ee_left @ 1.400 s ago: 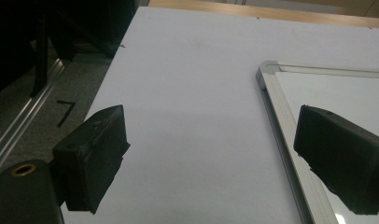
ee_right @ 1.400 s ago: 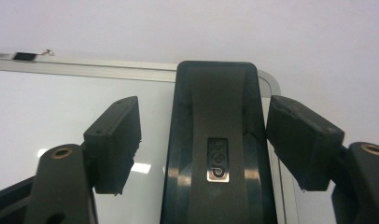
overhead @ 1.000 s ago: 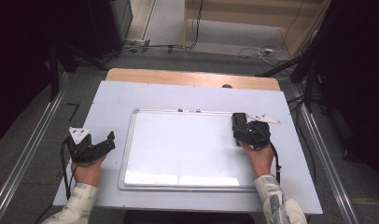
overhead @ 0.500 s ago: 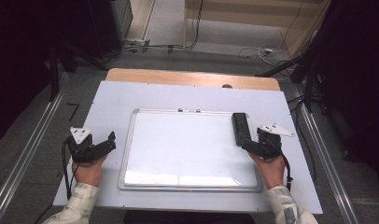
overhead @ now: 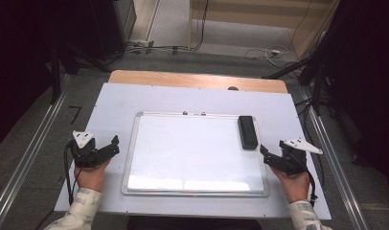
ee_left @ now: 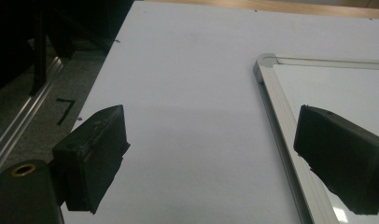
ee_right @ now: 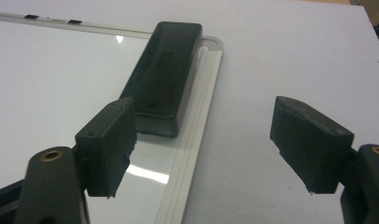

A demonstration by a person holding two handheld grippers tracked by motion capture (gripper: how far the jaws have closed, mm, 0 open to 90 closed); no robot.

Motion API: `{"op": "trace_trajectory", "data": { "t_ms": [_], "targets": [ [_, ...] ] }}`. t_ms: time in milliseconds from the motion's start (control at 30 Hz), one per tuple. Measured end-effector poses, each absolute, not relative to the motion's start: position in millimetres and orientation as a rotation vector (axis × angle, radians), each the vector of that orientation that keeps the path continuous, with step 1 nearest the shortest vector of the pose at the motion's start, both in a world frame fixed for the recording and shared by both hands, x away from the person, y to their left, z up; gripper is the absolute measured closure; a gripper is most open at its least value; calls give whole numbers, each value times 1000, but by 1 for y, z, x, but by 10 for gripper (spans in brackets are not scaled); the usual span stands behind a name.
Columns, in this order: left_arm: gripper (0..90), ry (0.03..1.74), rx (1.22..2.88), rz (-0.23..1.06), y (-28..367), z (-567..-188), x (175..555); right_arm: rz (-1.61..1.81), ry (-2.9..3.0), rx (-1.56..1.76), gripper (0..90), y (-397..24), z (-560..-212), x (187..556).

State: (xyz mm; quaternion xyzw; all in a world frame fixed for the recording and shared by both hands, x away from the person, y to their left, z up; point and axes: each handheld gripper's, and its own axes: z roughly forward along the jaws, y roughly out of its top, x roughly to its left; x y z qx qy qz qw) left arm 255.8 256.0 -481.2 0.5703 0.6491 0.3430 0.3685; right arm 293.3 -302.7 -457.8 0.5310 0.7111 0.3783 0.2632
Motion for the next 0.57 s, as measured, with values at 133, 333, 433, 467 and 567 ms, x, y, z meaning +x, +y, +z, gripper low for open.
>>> {"op": "trace_trajectory", "data": {
  "t_ms": [133, 333, 433, 467, 567],
  "targets": [
    [101, 1664, 1464, 880, 256, -481, 256, 1004, 1910, 1441, 214, -310, -459, 288],
    [101, 1665, 1462, 878, 256, -481, 255, 974, 1894, 1444, 215, -322, -459, 282],
    [101, 1665, 1462, 878, 256, -481, 255, 962, 1880, 1456, 214, -330, -460, 280],
    [101, 1664, 1463, 878, 256, -481, 255, 962, 1873, 1467, 214, -332, -460, 279],
    [101, 1662, 1464, 878, 256, -481, 255, 962, 1851, 1482, 209, -339, -460, 277]
  ]
}}
